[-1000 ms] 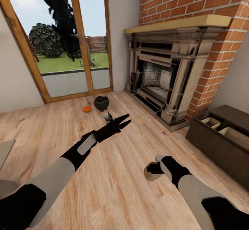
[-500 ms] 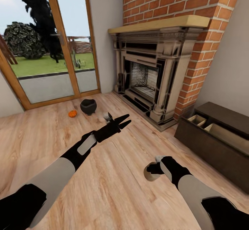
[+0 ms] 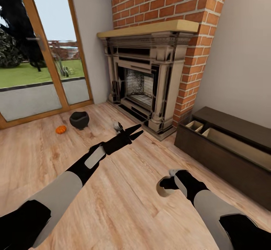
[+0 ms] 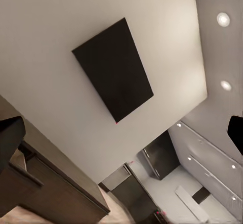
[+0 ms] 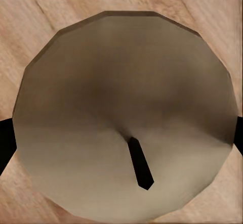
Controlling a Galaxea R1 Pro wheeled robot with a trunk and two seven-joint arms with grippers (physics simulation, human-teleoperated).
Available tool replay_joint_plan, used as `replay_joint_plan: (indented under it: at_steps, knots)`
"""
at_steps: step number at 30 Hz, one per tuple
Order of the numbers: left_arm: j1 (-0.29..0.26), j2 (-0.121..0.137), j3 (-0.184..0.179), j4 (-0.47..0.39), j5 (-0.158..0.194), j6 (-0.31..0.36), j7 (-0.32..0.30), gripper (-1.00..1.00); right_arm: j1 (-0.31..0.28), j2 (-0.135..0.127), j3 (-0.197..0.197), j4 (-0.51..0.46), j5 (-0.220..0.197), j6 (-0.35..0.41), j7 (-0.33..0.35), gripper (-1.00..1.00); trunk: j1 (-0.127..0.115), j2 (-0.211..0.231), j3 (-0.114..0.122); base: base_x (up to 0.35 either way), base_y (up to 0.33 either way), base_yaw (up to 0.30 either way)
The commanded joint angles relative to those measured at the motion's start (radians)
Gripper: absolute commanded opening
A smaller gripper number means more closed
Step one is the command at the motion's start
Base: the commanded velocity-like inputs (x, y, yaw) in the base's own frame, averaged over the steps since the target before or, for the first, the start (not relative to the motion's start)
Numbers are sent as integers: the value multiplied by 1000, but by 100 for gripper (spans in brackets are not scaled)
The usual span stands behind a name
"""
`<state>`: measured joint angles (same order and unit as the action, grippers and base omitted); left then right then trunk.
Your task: Place each of the two pumpkins and all three candles from the living room inside a cabinet in the living room (use any cabinet), then make sure every cabinet is closed, and position the cauldron so it is next to a table in the living room.
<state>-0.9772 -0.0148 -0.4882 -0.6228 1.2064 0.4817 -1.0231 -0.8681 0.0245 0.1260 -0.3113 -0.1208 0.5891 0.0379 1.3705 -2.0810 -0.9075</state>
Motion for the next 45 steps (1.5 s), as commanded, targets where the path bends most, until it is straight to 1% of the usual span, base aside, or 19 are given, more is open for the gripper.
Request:
replay_joint_plan:
  at_steps: [1,4,14,20,29,35,45]
  knots:
    - [0,0,0,0,0,0,0,100,0,0,0,0,-3,0,-1,-100,0,0,1,0,0,-283]
    - [0,-2,-1,-1,-1,0,0,100,0,0,0,0,-3,0,-1,-100,0,0,3,57,29,-283]
    - [0,-5,-2,-1,-1,0,0,100,0,0,-1,0,-3,0,-1,-100,0,0,11,209,146,-282]
    - [0,-5,-3,-1,-1,-13,0,100,0,0,-2,0,-5,-1,-1,-100,0,0,16,13,11,-278]
    - [0,-7,-3,-4,-2,-14,0,100,0,0,-2,7,-4,-2,-1,-100,0,0,24,18,0,-274]
    - [0,-15,-3,-3,-5,-14,0,100,0,0,-2,10,-3,-2,-1,-100,0,0,30,163,0,-268]
    - [0,-17,-3,-4,-8,-15,-2,100,0,0,-3,11,-5,-2,-1,-100,0,0,40,194,0,-261]
